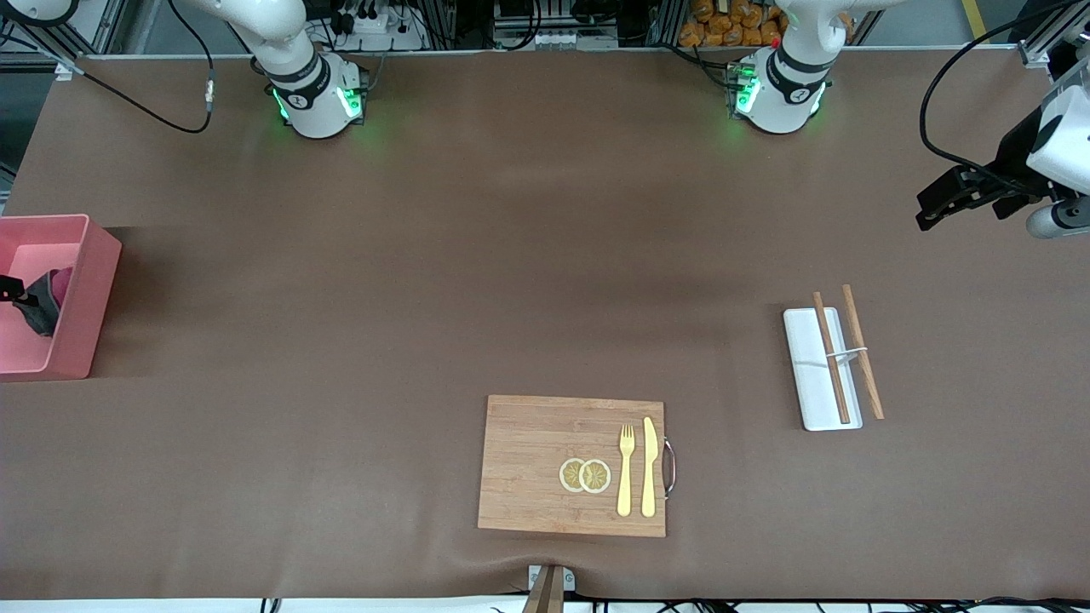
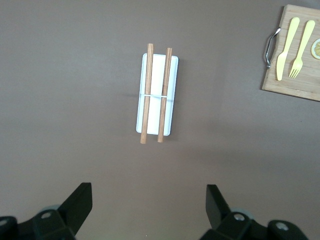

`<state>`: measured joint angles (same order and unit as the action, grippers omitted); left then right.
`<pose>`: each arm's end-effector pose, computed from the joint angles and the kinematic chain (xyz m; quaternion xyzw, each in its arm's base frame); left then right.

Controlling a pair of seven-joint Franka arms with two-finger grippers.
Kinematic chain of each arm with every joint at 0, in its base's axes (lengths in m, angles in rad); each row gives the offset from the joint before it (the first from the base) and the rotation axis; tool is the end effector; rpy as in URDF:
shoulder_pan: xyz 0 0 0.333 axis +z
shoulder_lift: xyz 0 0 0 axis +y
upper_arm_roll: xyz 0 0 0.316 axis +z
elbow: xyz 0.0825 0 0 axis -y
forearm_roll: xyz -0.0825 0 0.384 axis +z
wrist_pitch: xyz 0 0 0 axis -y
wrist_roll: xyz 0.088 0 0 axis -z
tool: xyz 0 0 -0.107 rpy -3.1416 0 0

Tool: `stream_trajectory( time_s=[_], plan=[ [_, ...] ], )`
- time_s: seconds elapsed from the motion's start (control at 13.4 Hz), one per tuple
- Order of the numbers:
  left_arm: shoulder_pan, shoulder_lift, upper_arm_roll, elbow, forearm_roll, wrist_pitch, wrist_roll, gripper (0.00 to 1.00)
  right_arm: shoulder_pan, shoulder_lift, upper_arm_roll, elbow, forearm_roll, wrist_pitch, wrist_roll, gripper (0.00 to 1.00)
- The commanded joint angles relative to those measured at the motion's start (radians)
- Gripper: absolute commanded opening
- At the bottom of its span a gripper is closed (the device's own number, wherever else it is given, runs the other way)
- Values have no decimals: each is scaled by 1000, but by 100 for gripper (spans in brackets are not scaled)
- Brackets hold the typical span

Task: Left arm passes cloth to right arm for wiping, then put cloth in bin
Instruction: 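Open the right gripper to release the cloth in the bin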

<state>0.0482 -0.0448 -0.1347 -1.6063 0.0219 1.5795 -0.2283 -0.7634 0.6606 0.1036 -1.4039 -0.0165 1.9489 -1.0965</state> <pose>0.5395 -0.0462 0.6329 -0.9973 -0.0709 -0.0109 0.0124 0.5528 -0.4478 0.3080 -0.9756 -0.2108 0.0167 0.0590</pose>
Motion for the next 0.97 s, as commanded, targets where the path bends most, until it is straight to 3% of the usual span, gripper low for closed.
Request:
stream_trajectory(
  time_s=[0.0, 0.45, 0.9],
  plan=[
    [-2, -7, 0, -6, 15, 11, 6, 100, 48, -24, 4, 51, 9, -77, 85, 100],
    [-2, -9, 0, -9, 13, 11, 7, 100, 153, -113, 5, 54, 1, -168, 303, 100],
    [2, -7, 1, -4, 12, 16, 14, 100, 328, -151, 5, 54, 4, -257, 634, 100]
  ],
)
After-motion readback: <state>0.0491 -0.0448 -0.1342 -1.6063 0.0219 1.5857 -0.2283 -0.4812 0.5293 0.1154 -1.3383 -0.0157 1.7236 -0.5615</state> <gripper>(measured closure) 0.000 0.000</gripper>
